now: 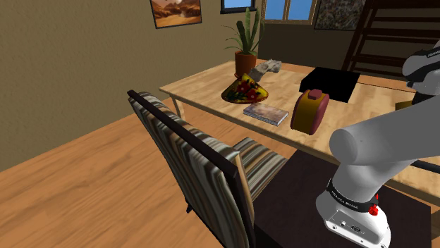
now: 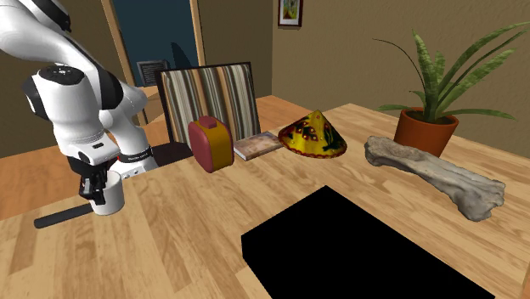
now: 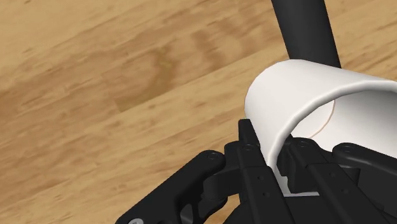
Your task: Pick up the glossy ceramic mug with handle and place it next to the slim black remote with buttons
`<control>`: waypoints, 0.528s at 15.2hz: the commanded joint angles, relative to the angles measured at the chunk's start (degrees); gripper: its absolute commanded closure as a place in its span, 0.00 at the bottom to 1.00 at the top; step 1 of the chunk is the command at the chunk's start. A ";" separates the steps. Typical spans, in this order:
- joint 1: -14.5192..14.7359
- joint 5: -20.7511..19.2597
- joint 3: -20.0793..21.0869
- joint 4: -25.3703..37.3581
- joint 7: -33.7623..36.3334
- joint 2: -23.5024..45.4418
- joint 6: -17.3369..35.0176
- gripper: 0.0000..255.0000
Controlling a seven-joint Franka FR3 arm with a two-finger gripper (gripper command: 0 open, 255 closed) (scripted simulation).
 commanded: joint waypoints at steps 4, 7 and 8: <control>0.09 -0.03 -0.24 -0.14 0.00 0.20 0.22 1.00; 0.03 -0.05 -0.18 -0.21 0.04 0.14 0.19 0.00; 0.04 -0.05 -0.20 -0.20 0.03 0.15 0.21 0.00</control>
